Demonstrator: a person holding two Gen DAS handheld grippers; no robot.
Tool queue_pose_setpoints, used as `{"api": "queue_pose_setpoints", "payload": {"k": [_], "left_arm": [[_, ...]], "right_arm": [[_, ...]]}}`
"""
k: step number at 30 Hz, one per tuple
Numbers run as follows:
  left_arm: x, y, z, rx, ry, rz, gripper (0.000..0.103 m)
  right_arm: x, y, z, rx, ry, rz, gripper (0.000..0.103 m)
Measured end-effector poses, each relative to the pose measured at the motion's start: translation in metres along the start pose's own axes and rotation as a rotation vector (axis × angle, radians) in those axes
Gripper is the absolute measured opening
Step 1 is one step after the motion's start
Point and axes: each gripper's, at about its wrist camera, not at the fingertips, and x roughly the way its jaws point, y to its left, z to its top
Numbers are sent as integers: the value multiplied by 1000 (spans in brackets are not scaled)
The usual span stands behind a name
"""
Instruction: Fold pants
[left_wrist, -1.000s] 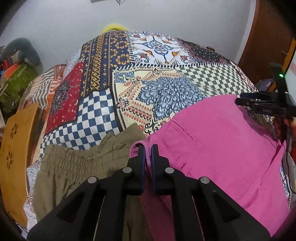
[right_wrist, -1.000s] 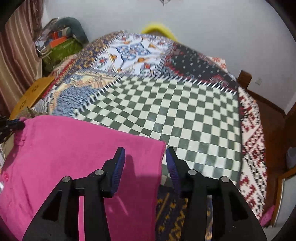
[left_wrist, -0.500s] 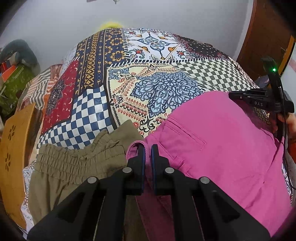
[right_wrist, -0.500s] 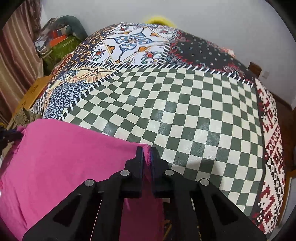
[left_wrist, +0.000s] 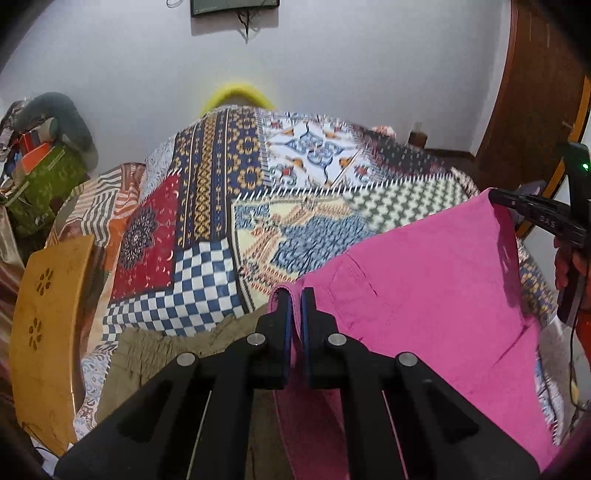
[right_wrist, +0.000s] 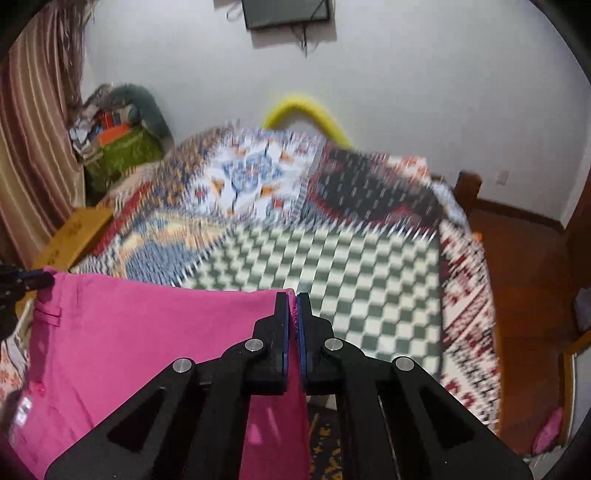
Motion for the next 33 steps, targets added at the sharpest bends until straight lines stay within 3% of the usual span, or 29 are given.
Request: {"api": "queue_pose_setpoints", "payload": {"k": [7,21,29,32,33], "left_arm": [[-30,-12,1,33,-8,-30,5],[-108,-24,-46,29,4,-65,3],[-120,-24,-70,15,49,-83,3],[-112,-26,-67,13,75,-111,11],[-107,-28,-64,19,78,-104,19]], "right_arm": [[-51,10,6,0,-66,23,3],[-132,30,-44,65,-81,80,3],[-159,54,-67,20,-72,81,3],[-161,57,-71,11,-69,92,3],[-161,57,-72,11,-70,94,3]]}}
